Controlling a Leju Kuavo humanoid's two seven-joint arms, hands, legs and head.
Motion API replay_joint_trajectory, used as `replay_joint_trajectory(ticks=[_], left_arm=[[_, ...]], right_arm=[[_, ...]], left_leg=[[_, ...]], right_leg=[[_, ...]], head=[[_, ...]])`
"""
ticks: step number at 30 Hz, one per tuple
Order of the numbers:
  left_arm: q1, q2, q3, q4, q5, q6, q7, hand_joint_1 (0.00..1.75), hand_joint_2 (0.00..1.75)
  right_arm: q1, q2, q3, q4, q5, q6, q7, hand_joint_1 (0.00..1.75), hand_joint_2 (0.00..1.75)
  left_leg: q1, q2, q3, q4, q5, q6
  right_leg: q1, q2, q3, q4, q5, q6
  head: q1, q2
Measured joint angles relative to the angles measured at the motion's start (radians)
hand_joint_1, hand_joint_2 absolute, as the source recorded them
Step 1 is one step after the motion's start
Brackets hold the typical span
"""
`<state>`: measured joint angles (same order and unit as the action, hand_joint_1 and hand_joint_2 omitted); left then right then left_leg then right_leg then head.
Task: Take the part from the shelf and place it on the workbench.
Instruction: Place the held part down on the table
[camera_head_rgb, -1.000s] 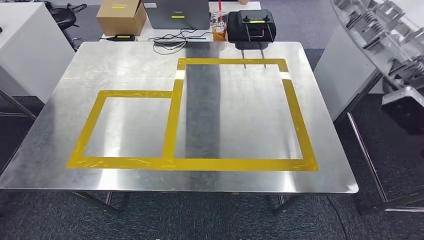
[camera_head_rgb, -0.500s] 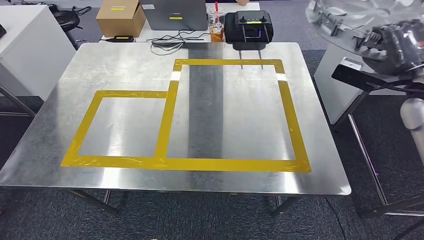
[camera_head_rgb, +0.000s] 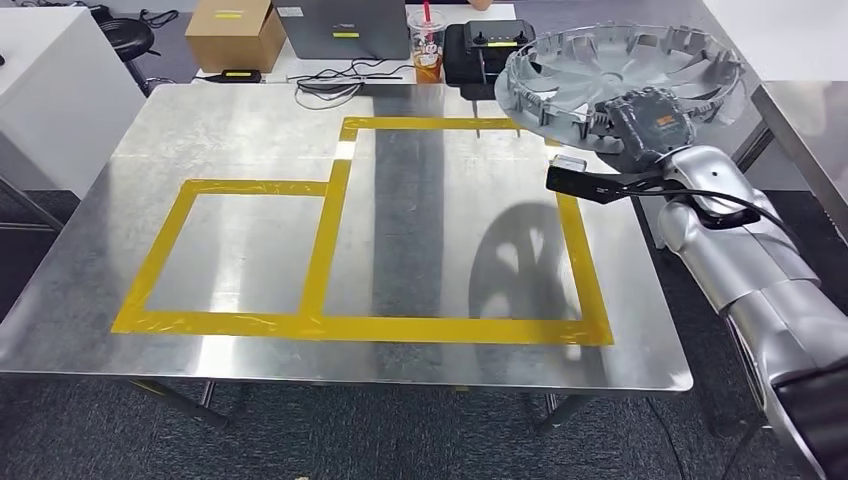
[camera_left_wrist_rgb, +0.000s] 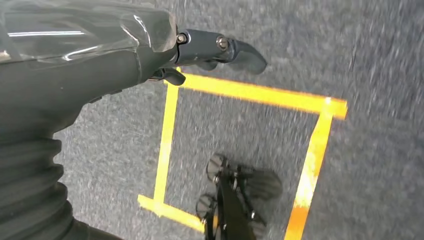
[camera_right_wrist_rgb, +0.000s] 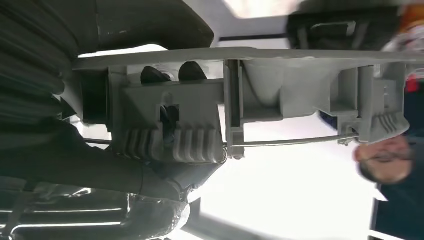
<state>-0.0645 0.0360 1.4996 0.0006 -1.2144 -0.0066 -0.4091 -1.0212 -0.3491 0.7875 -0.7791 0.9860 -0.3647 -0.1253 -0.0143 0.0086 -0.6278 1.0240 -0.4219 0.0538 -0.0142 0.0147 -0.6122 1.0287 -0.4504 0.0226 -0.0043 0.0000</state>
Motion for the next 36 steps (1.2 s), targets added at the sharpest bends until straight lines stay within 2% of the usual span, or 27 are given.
replay_joint_trajectory(ticks=[2, 3, 5, 6, 7, 8, 10, 11, 12, 13, 15, 17, 18, 20, 21, 22, 23, 24, 25, 27, 28, 30, 32, 33, 34, 36], left_arm=[[-0.007, 0.001, 0.000, 0.000, -0.008, 0.001, 0.002, 0.00, 1.75], [-0.012, 0.000, 0.000, 0.000, -0.011, 0.002, 0.003, 0.00, 1.75], [-0.019, -0.002, 0.000, 0.000, -0.015, 0.004, 0.004, 0.00, 1.75], [-0.020, -0.004, 0.000, 0.000, -0.016, 0.004, 0.005, 0.00, 1.75], [-0.020, -0.005, 0.000, 0.000, -0.018, 0.005, 0.005, 0.00, 1.75], [-0.021, -0.006, 0.000, 0.000, -0.019, 0.005, 0.006, 0.00, 1.75], [-0.022, -0.008, 0.000, 0.000, -0.021, 0.004, 0.006, 0.00, 1.75], [-0.023, -0.008, 0.000, 0.000, -0.022, 0.004, 0.006, 0.00, 1.75], [-0.023, -0.008, 0.000, 0.000, -0.024, 0.005, 0.006, 0.00, 1.75], [-0.025, -0.008, 0.000, 0.000, -0.028, 0.005, 0.008, 0.00, 1.75], [-0.028, -0.008, 0.000, 0.000, -0.039, 0.006, 0.011, 0.00, 1.75], [-0.034, -0.010, 0.000, 0.000, -0.052, 0.008, 0.014, 0.00, 1.75], [-0.037, -0.010, 0.000, 0.000, -0.058, 0.010, 0.015, 0.00, 1.75], [-0.042, -0.012, 0.000, 0.000, -0.068, 0.016, 0.015, 0.00, 1.75], [-0.043, -0.013, 0.000, 0.000, -0.072, 0.022, 0.015, 0.00, 1.75], [-0.045, -0.015, 0.000, 0.000, -0.076, 0.030, 0.015, 0.00, 1.75], [-0.047, -0.017, 0.001, 0.000, -0.079, 0.039, 0.015, 0.00, 1.75], [-0.050, -0.019, 0.002, 0.000, -0.081, 0.048, 0.015, 0.00, 1.75], [-0.053, -0.020, 0.004, 0.000, -0.082, 0.056, 0.015, 0.00, 1.75], [-0.060, -0.022, 0.006, 0.000, -0.079, 0.071, 0.016, 0.00, 1.75], [-0.063, -0.023, 0.006, 0.000, -0.077, 0.078, 0.017, 0.00, 1.75], [-0.066, -0.026, 0.006, 0.000, -0.072, 0.091, 0.021, 0.00, 1.75], [-0.070, -0.030, 0.006, 0.000, -0.065, 0.097, 0.025, 0.00, 1.75], [-0.072, -0.033, 0.006, 0.000, -0.061, 0.099, 0.025, 0.00, 1.75], [-0.074, -0.036, 0.006, 0.000, -0.058, 0.099, 0.026, 0.00, 1.75], [-0.077, -0.042, 0.006, 0.000, -0.054, 0.100, 0.027, 0.00, 1.75]], right_arm=[[-0.002, 0.035, 0.016, 0.038, -0.005, -0.013, -0.001, 1.75, 1.75], [-0.002, 0.048, 0.024, 0.054, -0.005, -0.017, -0.001, 1.75, 1.75], [-0.001, 0.068, 0.038, 0.082, -0.005, -0.023, -0.001, 1.75, 1.75], [0.000, 0.076, 0.045, 0.093, -0.005, -0.025, -0.001, 1.75, 1.75], [0.001, 0.083, 0.051, 0.104, -0.005, -0.026, -0.002, 1.75, 1.75], [0.001, 0.089, 0.056, 0.114, -0.005, -0.027, -0.002, 1.75, 1.75], [0.000, 0.098, 0.064, 0.130, -0.006, -0.027, -0.004, 1.75, 1.75], [-0.002, 0.104, 0.066, 0.137, -0.006, -0.028, -0.006, 1.75, 1.75], [-0.004, 0.111, 0.069, 0.144, -0.006, -0.032, -0.008, 1.75, 1.75], [-0.005, 0.120, 0.072, 0.152, -0.004, -0.039, -0.009, 1.75, 1.75], [-0.005, 0.141, 0.080, 0.165, -0.001, -0.059, -0.010, 1.75, 1.75], [-0.004, 0.161, 0.084, 0.173, 0.001, -0.081, -0.010, 1.75, 1.75], [-0.003, 0.172, 0.086, 0.176, 0.001, -0.094, -0.010, 1.75, 1.75], [-0.002, 0.194, 0.088, 0.179, 0.000, -0.121, -0.010, 1.75, 1.75], [0.000, 0.204, 0.089, 0.180, -0.002, -0.132, -0.012, 1.75, 1.75], [0.003, 0.214, 0.090, 0.180, -0.004, -0.140, -0.013, 1.75, 1.75], [0.006, 0.225, 0.090, 0.179, -0.007, -0.145, -0.016, 1.75, 1.75], [0.009, 0.236, 0.090, 0.177, -0.010, -0.148, -0.018, 1.75, 1.75], [0.012, 0.248, 0.091, 0.173, -0.014, -0.149, -0.021, 1.75, 1.75], [0.018, 0.271, 0.091, 0.155, -0.022, -0.149, -0.024, 1.75, 1.75], [0.022, 0.280, 0.092, 0.143, -0.025, -0.150, -0.025, 1.75, 1.75], [0.030, 0.300, 0.098, 0.116, -0.027, -0.150, -0.027, 1.75, 1.75], [0.040, 0.316, 0.104, 0.083, -0.036, -0.149, -0.028, 1.75, 1.75], [0.045, 0.323, 0.107, 0.065, -0.043, -0.149, -0.028, 1.75, 1.75], [0.051, 0.329, 0.110, 0.045, -0.053, -0.148, -0.029, 1.75, 1.75], [0.065, 0.341, 0.115, 0.004, -0.071, -0.147, -0.030, 1.75, 1.75]], left_leg=[[0.006, 0.001, 0.013, -0.025, 0.011, -0.002], [0.009, 0.001, 0.017, -0.034, 0.016, -0.004], [0.008, -0.002, 0.017, -0.037, 0.018, -0.003], [0.008, -0.003, 0.017, -0.037, 0.017, -0.004], [0.009, -0.005, 0.018, -0.036, 0.016, -0.005], [0.011, -0.007, 0.018, -0.034, 0.014, -0.008], [0.015, -0.010, 0.017, -0.025, 0.007, -0.018], [0.015, -0.011, 0.013, -0.016, 0.002, -0.025], [0.015, -0.011, 0.009, -0.009, -0.002, -0.031], [0.013, -0.011, 0.005, -0.004, -0.004, -0.037], [0.014, -0.010, 0.000, -0.001, -0.005, -0.045], [0.017, -0.009, -0.013, 0.025, -0.024, -0.056], [0.020, -0.009, -0.033, 0.065, -0.047, -0.062], [0.024, -0.009, -0.094, 0.194, -0.102, -0.072], [0.026, -0.009, -0.124, 0.252, -0.120, -0.074], [0.027, -0.009, -0.141, 0.281, -0.122, -0.074], [0.027, -0.009, -0.139, 0.271, -0.106, -0.073], [0.027, -0.010, -0.118, 0.224, -0.075, -0.069], [0.025, -0.010, -0.084, 0.153, -0.040, -0.064], [0.020, -0.010, -0.023, 0.035, -0.001, -0.053], [0.016, -0.010, -0.008, 0.009, 0.001, -0.049], [0.012, -0.009, -0.003, -0.002, -0.001, -0.044], [0.015, -0.007, 0.005, -0.018, 0.008, -0.033], [0.017, -0.006, 0.008, -0.027, 0.014, -0.027], [0.018, -0.005, 0.009, -0.031, 0.017, -0.023], [0.017, -0.006, 0.008, -0.032, 0.018, -0.021]], right_leg=[[0.001, -0.004, -0.015, 0.028, -0.016, 0.000], [0.001, -0.006, -0.037, 0.072, -0.036, -0.002], [-0.001, -0.006, -0.101, 0.202, -0.087, -0.003], [-0.003, -0.007, -0.128, 0.255, -0.102, 0.000], [-0.005, -0.007, -0.141, 0.274, -0.101, 0.008], [-0.007, -0.008, -0.133, 0.251, -0.083, 0.019], [-0.012, -0.013, -0.075, 0.117, -0.024, 0.040], [-0.013, -0.015, -0.046, 0.055, -0.001, 0.041], [-0.012, -0.015, -0.029, 0.018, 0.011, 0.034], [-0.009, -0.014, -0.022, 0.003, 0.014, 0.024], [-0.008, -0.008, -0.023, 0.005, 0.016, 0.004], [-0.013, -0.006, -0.021, 0.003, 0.017, -0.008], [-0.016, -0.005, -0.020, 0.002, 0.018, -0.013], [-0.014, -0.002, -0.019, 0.002, 0.017, -0.018], [-0.013, 0.000, -0.019, 0.002, 0.017, -0.018], [-0.012, 0.001, -0.018, 0.002, 0.016, -0.019], [-0.011, 0.002, -0.016, 0.002, 0.016, -0.019], [-0.010, 0.003, -0.015, 0.002, 0.016, -0.020], [-0.009, 0.005, -0.014, 0.002, 0.016, -0.020], [-0.005, 0.008, -0.015, 0.001, 0.016, -0.018], [-0.004, 0.008, -0.017, 0.001, 0.017, -0.017], [-0.004, 0.009, -0.018, -0.004, 0.019, -0.011], [-0.003, 0.004, -0.027, 0.009, 0.009, -0.006], [-0.003, 0.001, -0.043, 0.040, -0.008, -0.008], [-0.003, -0.002, -0.068, 0.094, -0.034, -0.012], [-0.003, -0.003, -0.129, 0.230, -0.086, -0.016]], head=[[0.001, 0.000], [0.002, 0.000], [0.002, 0.000], [0.002, 0.000], [0.002, 0.000], [0.002, 0.000], [0.003, 0.000], [0.004, 0.000], [0.004, 0.000], [0.004, 0.000], [0.004, 0.000], [0.002, 0.000], [0.001, 0.000], [-0.002, 0.000], [-0.002, 0.000], [-0.002, 0.000], [-0.002, 0.000], [-0.002, 0.000], [-0.002, 0.000], [-0.001, 0.000], [-0.001, 0.000], [-0.001, 0.000], [0.000, 0.000], [0.001, 0.000], [0.003, 0.000], [0.003, 0.000]])
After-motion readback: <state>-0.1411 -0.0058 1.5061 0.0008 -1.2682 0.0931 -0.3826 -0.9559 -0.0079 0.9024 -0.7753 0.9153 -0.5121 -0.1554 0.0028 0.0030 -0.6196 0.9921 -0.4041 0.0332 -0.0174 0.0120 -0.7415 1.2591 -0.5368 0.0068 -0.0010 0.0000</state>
